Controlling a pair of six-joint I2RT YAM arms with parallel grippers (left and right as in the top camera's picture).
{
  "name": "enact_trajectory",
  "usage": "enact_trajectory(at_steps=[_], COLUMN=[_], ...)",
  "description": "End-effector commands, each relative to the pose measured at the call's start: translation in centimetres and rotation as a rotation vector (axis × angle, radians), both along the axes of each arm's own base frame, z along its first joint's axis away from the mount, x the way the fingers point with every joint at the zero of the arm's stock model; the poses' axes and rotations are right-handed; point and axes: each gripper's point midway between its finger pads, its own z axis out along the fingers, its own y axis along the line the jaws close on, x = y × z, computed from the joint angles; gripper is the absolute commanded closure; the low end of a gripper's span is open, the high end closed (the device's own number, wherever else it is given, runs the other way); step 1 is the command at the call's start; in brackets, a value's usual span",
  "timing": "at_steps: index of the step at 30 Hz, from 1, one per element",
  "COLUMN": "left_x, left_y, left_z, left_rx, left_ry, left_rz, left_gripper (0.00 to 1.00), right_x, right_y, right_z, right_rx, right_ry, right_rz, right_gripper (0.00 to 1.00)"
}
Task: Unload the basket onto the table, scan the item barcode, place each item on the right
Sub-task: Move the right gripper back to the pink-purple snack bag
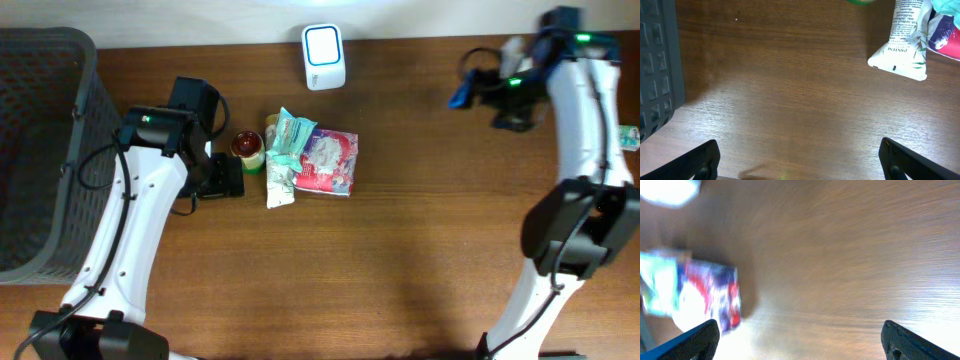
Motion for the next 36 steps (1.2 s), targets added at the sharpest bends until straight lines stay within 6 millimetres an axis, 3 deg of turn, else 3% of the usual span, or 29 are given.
enact_trajectory(at_steps=[1,4,6,10,13,17,19,26,32,36], left_x=[-0.2,-0.2,-0.2,-0.2,-0.2,-0.2,-0.2,-0.2,-0.2,-0.2], left_y=[0.2,0.2,0.2,0.2,0.2,0.2,0.2,0.2,0.2,0.2], left_z=[0.3,0.3,0.3,0.3,0.3,0.3,0.3,0.3,0.3,0.3], left_rx=[0.004,0.004,0.004,0.004,0.004,0.004,0.004,0.004,0.004,0.004], left_ry=[-0.012,-0.012,-0.012,-0.012,-0.012,-0.012,-0.012,-0.012,-0.012,-0.012], left_rz=[0.013,0.013,0.013,0.013,0.013,0.013,0.013,0.013,0.013,0.013], left_gripper=[0.01,0.01,0.01,0.01,0.01,0.01,0.01,0.01,0.01,0.01], right_x=[-1.9,-3.4,-3.7,-4.4,-6.0,-7.5,-7.1,-3.3,-4.2,-4.3], right_y=[5.5,9.2,10.5,11.4,12.0,14.6,16.1,18.6,22.4,22.6], right_z=[-2.2,-3.3,-3.3,-3.9,-5.4,-7.3,-7.8,-7.7,-10.3,-10.9], right_rx=[-0.025,-0.038,-0.039,-0.037,-0.031,0.031,0.075,0.109,0.102,0.1], right_ry=[0.05,0.086,0.086,0.109,0.171,0.199,0.187,0.101,0.129,0.137], right_rz=[0.203,0.296,0.327,0.344,0.358,0.402,0.361,0.18,0.234,0.24], right_gripper=[0.02,0.01,0.01,0.01,0.01,0.01,0.01,0.01,0.01,0.01])
